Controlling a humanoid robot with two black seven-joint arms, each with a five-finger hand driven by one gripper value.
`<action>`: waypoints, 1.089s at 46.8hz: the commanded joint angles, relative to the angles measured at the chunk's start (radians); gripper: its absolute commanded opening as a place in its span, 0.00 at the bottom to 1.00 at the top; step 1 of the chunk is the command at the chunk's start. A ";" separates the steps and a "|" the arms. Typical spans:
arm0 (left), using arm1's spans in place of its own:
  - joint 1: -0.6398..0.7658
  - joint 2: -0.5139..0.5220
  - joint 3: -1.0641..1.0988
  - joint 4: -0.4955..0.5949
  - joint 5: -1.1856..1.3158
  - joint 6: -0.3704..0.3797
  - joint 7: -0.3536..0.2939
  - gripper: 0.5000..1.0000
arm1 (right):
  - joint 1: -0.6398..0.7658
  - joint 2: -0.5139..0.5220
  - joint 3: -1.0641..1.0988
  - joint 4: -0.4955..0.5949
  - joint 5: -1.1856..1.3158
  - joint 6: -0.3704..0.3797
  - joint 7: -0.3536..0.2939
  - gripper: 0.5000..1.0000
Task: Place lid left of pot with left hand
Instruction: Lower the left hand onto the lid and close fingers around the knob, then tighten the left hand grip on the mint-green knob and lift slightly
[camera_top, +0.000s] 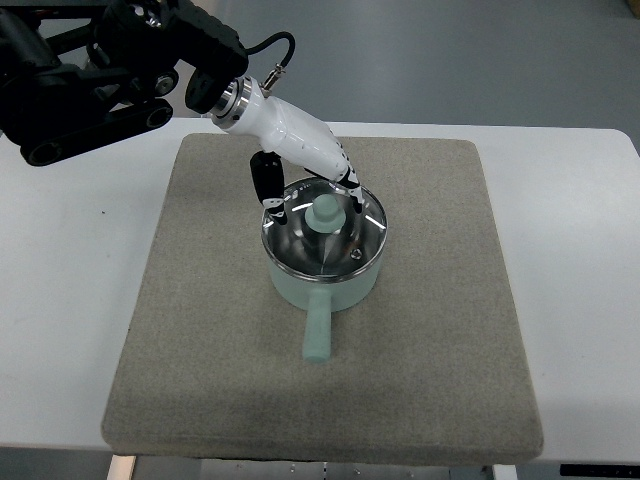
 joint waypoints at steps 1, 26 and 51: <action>0.005 0.000 -0.001 0.006 0.012 0.001 0.000 0.69 | 0.000 0.000 0.001 0.000 0.000 0.000 0.000 0.84; 0.015 -0.029 -0.004 0.035 0.000 0.007 0.000 0.56 | 0.000 0.000 0.001 0.000 0.000 0.000 0.000 0.84; 0.022 -0.040 -0.006 0.035 0.006 0.009 0.002 0.03 | 0.000 0.000 0.001 0.000 0.000 0.000 0.000 0.85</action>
